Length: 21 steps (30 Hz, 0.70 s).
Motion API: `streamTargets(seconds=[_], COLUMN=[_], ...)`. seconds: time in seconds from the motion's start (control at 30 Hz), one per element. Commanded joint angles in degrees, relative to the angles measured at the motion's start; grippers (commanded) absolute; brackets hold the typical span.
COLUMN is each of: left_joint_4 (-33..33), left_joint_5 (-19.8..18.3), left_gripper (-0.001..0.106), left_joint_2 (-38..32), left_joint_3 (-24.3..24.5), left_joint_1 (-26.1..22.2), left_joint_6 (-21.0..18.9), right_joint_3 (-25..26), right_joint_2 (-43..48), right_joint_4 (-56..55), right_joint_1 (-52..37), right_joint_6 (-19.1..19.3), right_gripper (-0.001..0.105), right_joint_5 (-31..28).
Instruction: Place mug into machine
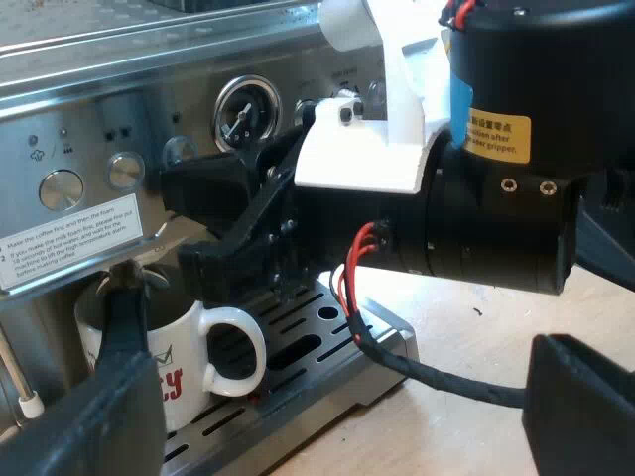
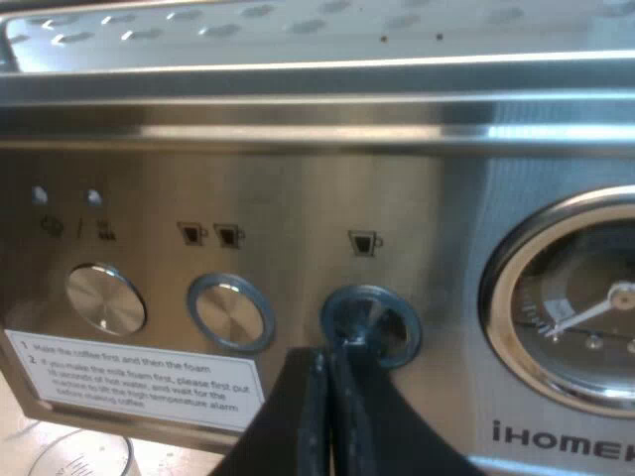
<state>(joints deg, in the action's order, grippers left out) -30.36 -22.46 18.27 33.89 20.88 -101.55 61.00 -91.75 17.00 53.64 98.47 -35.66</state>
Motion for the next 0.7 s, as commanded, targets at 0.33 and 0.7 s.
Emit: streamTargets(seconds=[0.33, 0.7], left_joint_4=[0.68, 2.91], left_joint_5=[-6.96, -5.16], left_gripper=[0.086, 0.086], left_joint_2=[-0.41, -0.41], left_joint_3=[0.49, 5.08], left_joint_1=[0.04, 0.04], left_joint_6=[0.20, 0.20], right_joint_3=[1.48, 1.48], right_joint_2=[6.25, 16.46], right_joint_4=[-11.59, -28.86], right_joint_1=[3.92, 5.66], right_joint_6=[0.69, -3.06], right_gripper=[0.000, 0.000], right_joint_5=[-1.07, 3.42])
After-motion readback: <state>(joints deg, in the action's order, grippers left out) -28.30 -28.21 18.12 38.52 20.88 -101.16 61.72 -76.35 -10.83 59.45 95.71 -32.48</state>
